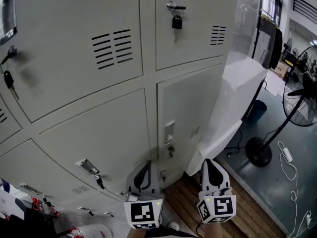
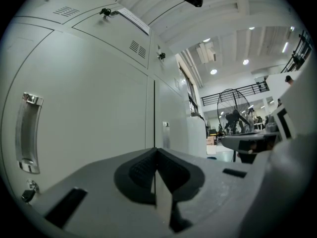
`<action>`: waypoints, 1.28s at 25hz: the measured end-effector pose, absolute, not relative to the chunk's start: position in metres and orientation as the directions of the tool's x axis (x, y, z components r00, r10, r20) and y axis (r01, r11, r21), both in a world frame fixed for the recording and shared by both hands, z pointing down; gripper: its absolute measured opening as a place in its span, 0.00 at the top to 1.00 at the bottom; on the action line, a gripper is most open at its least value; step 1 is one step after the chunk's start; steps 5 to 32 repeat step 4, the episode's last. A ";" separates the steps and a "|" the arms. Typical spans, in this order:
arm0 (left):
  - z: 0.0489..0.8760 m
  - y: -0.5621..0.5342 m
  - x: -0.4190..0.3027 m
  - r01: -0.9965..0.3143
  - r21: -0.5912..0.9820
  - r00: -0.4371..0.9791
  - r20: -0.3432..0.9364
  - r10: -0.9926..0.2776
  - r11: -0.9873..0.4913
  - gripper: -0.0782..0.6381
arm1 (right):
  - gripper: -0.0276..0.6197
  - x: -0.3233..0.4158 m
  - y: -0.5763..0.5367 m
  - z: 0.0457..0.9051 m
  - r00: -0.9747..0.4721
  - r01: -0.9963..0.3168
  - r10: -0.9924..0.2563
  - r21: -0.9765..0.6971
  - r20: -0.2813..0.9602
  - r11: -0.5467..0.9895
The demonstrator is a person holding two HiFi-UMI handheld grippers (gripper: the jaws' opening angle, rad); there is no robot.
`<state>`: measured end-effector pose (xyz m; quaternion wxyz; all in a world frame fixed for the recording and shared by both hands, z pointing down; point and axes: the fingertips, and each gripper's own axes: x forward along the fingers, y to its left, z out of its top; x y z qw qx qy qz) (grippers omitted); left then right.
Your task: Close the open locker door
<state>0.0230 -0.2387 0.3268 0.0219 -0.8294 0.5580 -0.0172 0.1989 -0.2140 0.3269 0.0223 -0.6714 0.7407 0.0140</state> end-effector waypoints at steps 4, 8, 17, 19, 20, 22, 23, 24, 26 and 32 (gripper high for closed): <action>0.330 -0.241 0.019 -0.926 -0.063 0.372 0.003 -0.928 -0.371 0.89 | 0.93 0.199 -0.214 0.327 -0.097 -0.995 -0.994 -0.008 -0.057 0.097; 0.330 -0.241 0.019 -0.926 -0.063 0.372 0.003 -0.928 -0.371 0.89 | 0.93 0.199 -0.214 0.327 -0.097 -0.995 -0.994 -0.008 -0.057 0.097; 0.330 -0.241 0.019 -0.926 -0.063 0.372 0.003 -0.928 -0.371 0.89 | 0.93 0.199 -0.214 0.327 -0.097 -0.995 -0.994 -0.008 -0.057 0.097; 0.330 -0.241 0.019 -0.926 -0.063 0.372 0.003 -0.928 -0.371 0.89 | 0.93 0.199 -0.214 0.327 -0.097 -0.995 -0.994 -0.008 -0.057 0.097; 0.330 -0.241 0.019 -0.926 -0.063 0.372 0.003 -0.928 -0.371 0.89 | 0.93 0.199 -0.214 0.327 -0.097 -0.995 -0.994 -0.008 -0.057 0.097; 0.330 -0.241 0.019 -0.926 -0.063 0.372 0.003 -0.928 -0.371 0.89 | 0.93 0.199 -0.214 0.327 -0.097 -0.995 -0.994 -0.008 -0.057 0.097; 0.330 -0.241 0.019 -0.926 -0.063 0.372 0.003 -0.928 -0.371 0.89 | 0.93 0.199 -0.214 0.327 -0.097 -0.995 -0.994 -0.008 -0.057 0.097; 0.330 -0.241 0.019 -0.926 -0.063 0.372 0.003 -0.928 -0.371 0.89 | 0.93 0.199 -0.214 0.327 -0.097 -0.995 -0.994 -0.008 -0.057 0.097; 0.330 -0.241 0.019 -0.926 -0.063 0.372 0.003 -0.928 -0.371 0.89 | 0.93 0.199 -0.214 0.327 -0.097 -0.995 -0.994 -0.008 -0.057 0.097; 0.330 -0.241 0.019 -0.926 -0.063 0.372 0.003 -0.928 -0.371 0.89 | 0.93 0.199 -0.214 0.327 -0.097 -0.995 -0.994 -0.008 -0.057 0.097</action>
